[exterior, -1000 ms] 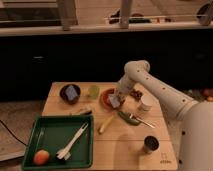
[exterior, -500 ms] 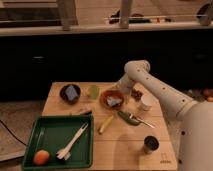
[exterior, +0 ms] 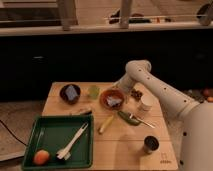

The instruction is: Place towel in red bowl

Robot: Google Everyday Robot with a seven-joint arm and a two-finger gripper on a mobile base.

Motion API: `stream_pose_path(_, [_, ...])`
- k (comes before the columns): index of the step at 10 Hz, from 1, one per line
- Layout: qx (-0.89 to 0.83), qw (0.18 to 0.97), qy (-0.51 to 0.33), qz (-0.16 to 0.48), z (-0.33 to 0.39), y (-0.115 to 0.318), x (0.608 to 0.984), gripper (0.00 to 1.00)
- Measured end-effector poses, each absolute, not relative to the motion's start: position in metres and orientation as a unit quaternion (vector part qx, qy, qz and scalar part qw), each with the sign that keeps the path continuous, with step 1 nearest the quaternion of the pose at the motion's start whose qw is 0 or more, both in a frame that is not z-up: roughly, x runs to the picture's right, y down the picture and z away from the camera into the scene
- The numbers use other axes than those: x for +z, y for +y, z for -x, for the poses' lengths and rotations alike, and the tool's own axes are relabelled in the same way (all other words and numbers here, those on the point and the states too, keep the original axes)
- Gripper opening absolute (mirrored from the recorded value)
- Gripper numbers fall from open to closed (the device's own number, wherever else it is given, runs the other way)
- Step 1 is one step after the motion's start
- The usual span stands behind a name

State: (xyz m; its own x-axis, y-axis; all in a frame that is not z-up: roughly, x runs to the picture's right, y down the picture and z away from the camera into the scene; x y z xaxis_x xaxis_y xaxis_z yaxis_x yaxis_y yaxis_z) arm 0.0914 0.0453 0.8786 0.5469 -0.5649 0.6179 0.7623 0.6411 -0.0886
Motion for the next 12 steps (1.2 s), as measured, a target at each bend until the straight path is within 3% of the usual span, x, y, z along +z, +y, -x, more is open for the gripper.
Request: stream_pose_path(12, [-0.387, 0.861, -0.281, 0.171, -0.0915, 0.0430, 0.8774, 0.80])
